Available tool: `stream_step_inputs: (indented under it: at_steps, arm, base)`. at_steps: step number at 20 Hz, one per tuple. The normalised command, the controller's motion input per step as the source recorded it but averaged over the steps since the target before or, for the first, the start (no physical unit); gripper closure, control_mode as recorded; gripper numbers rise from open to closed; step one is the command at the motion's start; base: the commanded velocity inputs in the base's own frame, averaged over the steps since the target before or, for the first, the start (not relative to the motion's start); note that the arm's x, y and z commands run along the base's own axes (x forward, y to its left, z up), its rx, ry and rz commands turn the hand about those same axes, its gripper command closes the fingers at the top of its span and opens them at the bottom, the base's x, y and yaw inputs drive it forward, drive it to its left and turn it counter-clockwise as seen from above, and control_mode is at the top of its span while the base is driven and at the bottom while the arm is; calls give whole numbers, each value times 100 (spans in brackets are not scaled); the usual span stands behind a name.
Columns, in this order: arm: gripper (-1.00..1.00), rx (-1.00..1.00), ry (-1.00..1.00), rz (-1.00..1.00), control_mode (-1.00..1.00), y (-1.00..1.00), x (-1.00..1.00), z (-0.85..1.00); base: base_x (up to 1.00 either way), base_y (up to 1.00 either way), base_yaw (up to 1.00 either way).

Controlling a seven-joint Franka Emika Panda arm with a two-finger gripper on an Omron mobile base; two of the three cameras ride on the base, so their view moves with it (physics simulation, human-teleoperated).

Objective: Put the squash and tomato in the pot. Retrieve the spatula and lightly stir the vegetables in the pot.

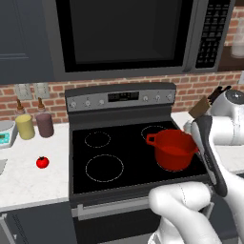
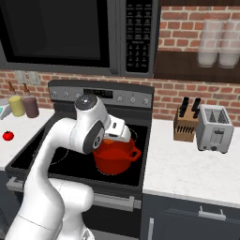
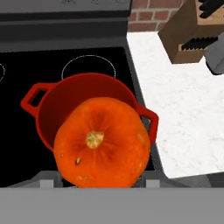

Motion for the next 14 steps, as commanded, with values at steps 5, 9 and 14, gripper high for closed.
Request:
stream_step_inputs:
  at_steps: [5,9,14]
  arm:
    - [100,0,0,0,-100,-2,48,-37]
    - [100,0,1,0,-100,8,33,-39]
    - [100,0,4,0,-100,1,40,-50]
  base:
    - [0,0,0]
    - [0,0,0]
    - [0,0,0]
